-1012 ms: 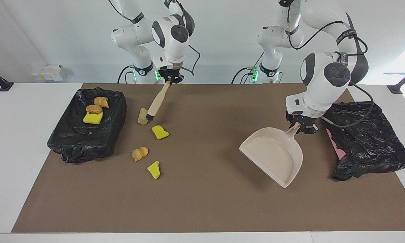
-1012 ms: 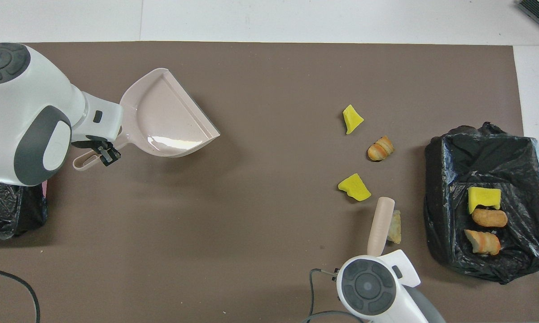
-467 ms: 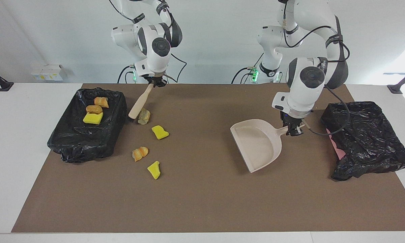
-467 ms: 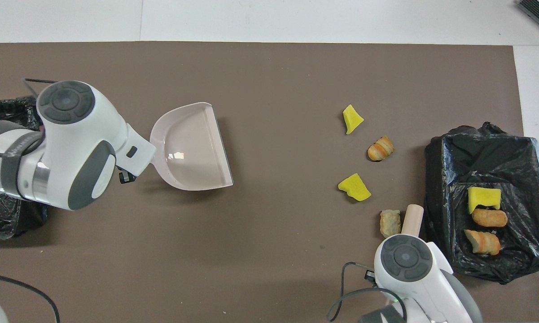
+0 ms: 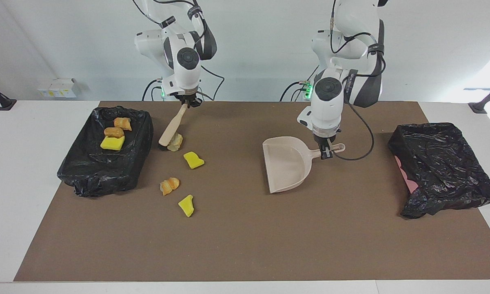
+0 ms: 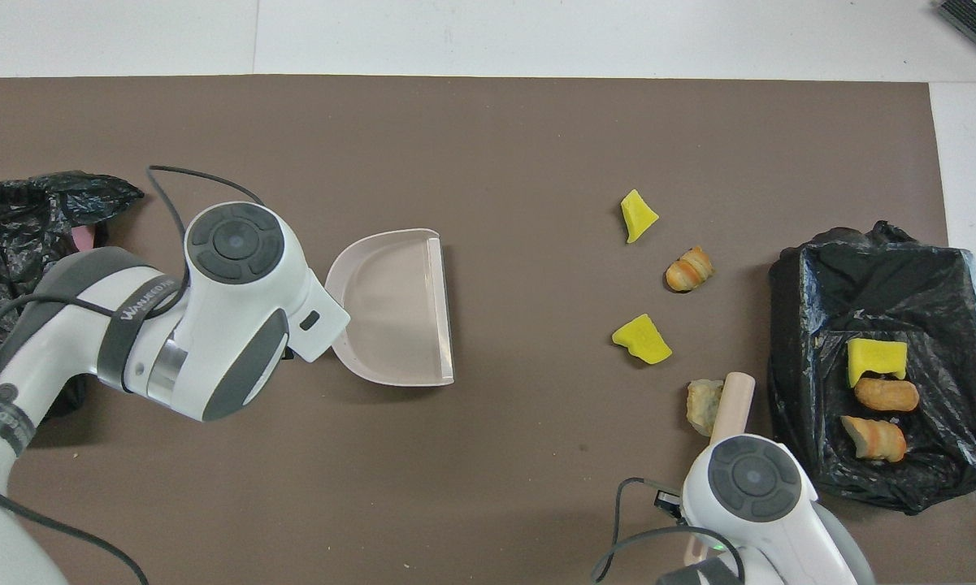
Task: Sweep and dump trash in bin
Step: 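Sweep the remaining scraps into the dustpan with the brush in the right gripper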
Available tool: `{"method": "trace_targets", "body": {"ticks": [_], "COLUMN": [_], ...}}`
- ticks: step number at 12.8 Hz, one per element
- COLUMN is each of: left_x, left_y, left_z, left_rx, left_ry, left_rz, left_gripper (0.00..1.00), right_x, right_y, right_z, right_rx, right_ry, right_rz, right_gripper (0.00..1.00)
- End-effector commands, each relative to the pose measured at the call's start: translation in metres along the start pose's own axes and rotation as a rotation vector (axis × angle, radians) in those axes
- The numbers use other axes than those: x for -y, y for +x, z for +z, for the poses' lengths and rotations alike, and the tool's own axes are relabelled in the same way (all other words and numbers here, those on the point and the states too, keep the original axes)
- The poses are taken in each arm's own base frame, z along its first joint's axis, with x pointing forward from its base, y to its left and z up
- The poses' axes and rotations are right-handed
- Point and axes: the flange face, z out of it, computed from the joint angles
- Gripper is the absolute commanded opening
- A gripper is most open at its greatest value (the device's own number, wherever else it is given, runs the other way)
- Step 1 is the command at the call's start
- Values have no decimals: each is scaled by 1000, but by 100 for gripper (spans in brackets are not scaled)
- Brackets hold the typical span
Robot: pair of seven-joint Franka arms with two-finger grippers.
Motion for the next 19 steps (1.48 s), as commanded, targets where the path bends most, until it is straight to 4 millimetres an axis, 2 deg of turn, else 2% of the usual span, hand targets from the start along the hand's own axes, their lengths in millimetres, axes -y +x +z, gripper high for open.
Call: {"method": "trace_targets", "body": {"ticks": [1,4,5,7,8,9,10,13,15,16,17,19], "left_x": [-27,-51,-56,-62,-68,-68,-68,-73,-74,-75,-75,-74], "left_y": [14,27,34,38,49,51,51,52,53,54,54,53], "left_z": [5,5,4,8,10,10,10,13,14,15,16,18], "left_rx": [13,18,19,19,17,7,6,-1,-7,-8,-15,-29], "left_ry": [46,48,49,48,52,60,61,61,59,58,63,74], "left_rz": [-5,-63,-59,-96,-112,-131,-134,-183,-196,-195,-192,-191], "left_gripper": [0,0,0,0,0,0,0,0,0,0,0,0], "right_x": [26,69,79,89,93,97,108,132,159,167,161,142], "right_y": [26,60,69,76,75,68,51,2,-30,-35,-32,-12], "right_z": [-12,-23,-23,-33,-34,-37,-39,-45,-64,-84,-103,-135], "right_rx": [17,38,46,35,37,41,58,94,88,75,80,61], "right_ry": [65,104,112,132,139,158,177,204,258,263,260,230], "right_rz": [-46,-137,-186,-277,-319,-402,-504,-624,-676,-697,-699,-688], "right_gripper": [0,0,0,0,0,0,0,0,0,0,0,0]}}
